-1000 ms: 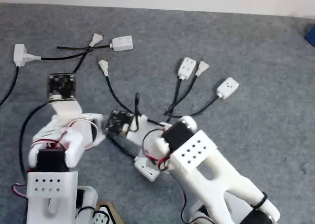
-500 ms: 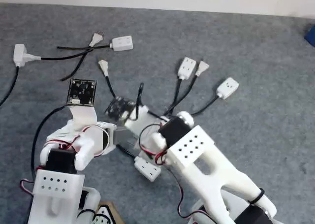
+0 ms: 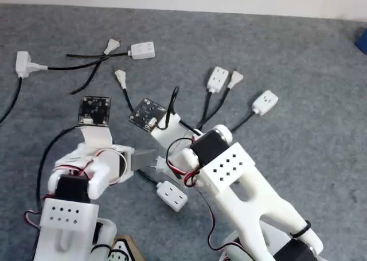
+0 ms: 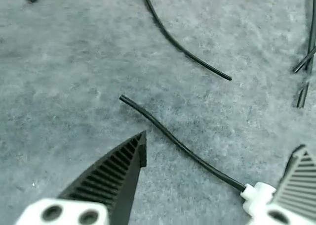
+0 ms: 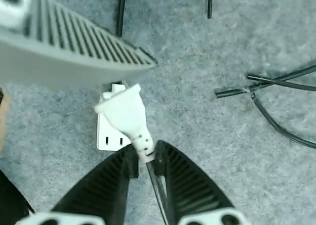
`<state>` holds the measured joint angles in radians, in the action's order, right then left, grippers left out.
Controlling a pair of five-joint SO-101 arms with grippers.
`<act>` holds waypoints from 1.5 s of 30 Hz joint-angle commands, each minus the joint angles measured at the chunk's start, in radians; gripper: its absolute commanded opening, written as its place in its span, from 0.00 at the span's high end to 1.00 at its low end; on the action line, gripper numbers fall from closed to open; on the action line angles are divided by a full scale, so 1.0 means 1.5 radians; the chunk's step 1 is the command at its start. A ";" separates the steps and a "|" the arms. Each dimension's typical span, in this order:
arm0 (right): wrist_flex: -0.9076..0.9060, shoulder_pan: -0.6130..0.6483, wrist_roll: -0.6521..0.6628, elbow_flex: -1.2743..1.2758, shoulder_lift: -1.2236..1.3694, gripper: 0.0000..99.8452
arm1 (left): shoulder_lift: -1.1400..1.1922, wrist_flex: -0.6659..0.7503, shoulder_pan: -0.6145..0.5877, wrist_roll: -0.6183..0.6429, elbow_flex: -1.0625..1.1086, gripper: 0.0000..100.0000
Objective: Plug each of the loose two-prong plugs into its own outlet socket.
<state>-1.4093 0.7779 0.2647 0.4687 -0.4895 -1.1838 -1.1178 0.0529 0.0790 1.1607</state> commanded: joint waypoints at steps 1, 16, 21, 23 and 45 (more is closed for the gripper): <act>0.011 -0.003 -0.010 -0.056 0.002 0.99 | -0.001 0.051 0.060 -0.006 0.037 0.57; -0.065 -0.023 0.011 -0.110 0.002 0.99 | -0.001 0.055 0.067 -0.006 0.043 0.57; -0.141 -0.054 0.021 -0.204 0.002 0.99 | 0.001 0.055 0.068 -0.006 0.043 0.57; -0.152 -0.053 0.019 -0.226 0.002 0.99 | 0.001 0.055 0.068 -0.006 0.043 0.57; -0.227 -0.051 0.021 -0.234 0.192 0.99 | -0.001 0.132 -0.116 0.040 0.042 0.57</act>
<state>-1.7269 0.7104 0.2846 0.1680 -0.1949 -1.1822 -0.9413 -0.1112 0.1250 1.2283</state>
